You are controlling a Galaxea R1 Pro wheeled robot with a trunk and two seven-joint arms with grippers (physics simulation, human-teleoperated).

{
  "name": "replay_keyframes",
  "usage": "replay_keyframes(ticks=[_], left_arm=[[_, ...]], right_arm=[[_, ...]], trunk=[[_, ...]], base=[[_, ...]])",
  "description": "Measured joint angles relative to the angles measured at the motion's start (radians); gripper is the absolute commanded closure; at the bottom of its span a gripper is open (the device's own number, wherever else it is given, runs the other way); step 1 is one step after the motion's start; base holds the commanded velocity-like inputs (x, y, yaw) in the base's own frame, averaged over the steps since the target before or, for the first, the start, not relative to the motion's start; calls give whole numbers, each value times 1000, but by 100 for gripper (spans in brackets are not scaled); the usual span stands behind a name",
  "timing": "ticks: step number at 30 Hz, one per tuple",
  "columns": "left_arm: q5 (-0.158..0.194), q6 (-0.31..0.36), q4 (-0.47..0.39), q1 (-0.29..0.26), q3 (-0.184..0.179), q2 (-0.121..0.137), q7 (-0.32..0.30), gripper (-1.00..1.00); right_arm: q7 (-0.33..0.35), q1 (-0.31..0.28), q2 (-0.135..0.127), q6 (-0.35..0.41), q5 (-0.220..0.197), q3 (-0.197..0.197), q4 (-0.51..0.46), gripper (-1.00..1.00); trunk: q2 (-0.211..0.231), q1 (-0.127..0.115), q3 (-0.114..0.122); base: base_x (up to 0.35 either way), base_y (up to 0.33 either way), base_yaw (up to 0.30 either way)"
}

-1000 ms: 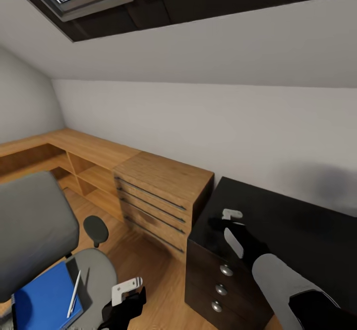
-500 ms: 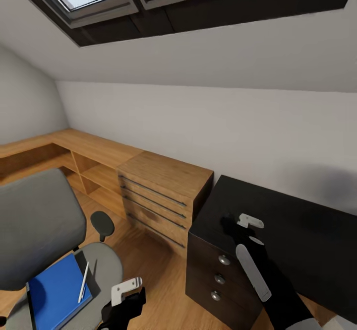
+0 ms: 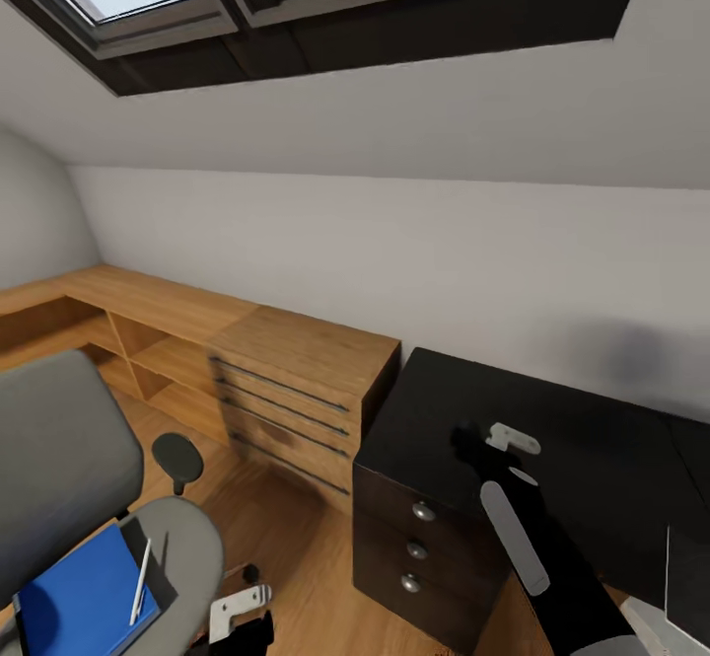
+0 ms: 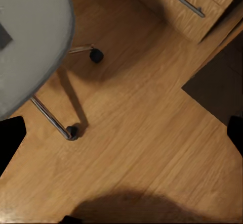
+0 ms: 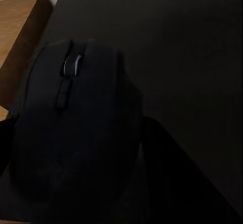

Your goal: In the bedroom, organize the workspace by keeping the computer under the desk, ensuring the monitor is on the desk, placing the keyboard on the desk next to the monitor, placing the mouse on the desk next to the keyboard, moving the folder from the swivel chair onto the desk next to the mouse, stacking the notebook on top of the folder with the pen on top of the notebook, and positioning the swivel chair next to the desk.

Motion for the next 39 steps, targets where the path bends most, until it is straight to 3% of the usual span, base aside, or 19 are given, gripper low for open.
replay_keyframes(ticks=[3,5,7,12,16,21,27,31,32,35,37,38,39], left_arm=[[-2,-34,80,0,0,0,-1,-100],[-3,-102,167,0,-10,-4,-2,-100],[-5,-135,196,0,-13,-5,-3,-100],[-3,-145,216,0,-14,-7,-3,-100],[-3,-147,229,0,-13,-9,-4,-100],[-3,-148,233,0,-13,-11,-4,-100],[-4,-149,254,0,-16,-14,-4,-100],[-19,-150,267,0,-16,-26,-4,-100],[-26,-150,268,0,-16,-29,-4,-100],[-40,-150,276,0,-15,-32,-4,-100],[-45,-150,284,0,-14,-33,-4,-100],[-45,-150,285,0,-14,-34,-4,-100],[-47,-150,287,0,-14,-34,-4,-100]], right_arm=[[-32,10,-1,1,-13,-24,-32,100],[-100,36,-1,1,-38,-66,-91,100],[-132,55,-1,2,-53,-97,-126,100],[-143,59,1,4,-57,-181,-133,100],[-143,60,1,55,-57,-252,-133,100],[-141,60,1,81,-59,-272,-130,100],[-139,60,-1,89,-60,-266,-130,100],[-136,60,-3,142,-54,-265,-133,100],[-135,60,-10,167,-51,-265,-134,100],[-126,61,-72,226,-45,-264,-132,100],[-94,70,-135,275,-43,-245,-130,100],[-81,77,-150,288,-43,-239,-131,100],[-26,108,-193,320,-41,-229,-133,100]], trunk=[[0,0,2],[0,0,3],[0,0,4],[0,0,7],[0,0,9],[0,0,11],[0,0,14],[0,0,15],[0,0,16],[0,0,17],[0,0,18],[0,0,19],[0,0,19]], base=[[-213,203,-272],[-239,211,-278],[-95,62,-281],[-31,20,-282],[-5,4,-284],[-1,0,-285],[0,0,-286],[0,0,-288],[0,0,-289],[0,0,-289],[0,0,-288],[0,0,-289],[0,0,-289]])
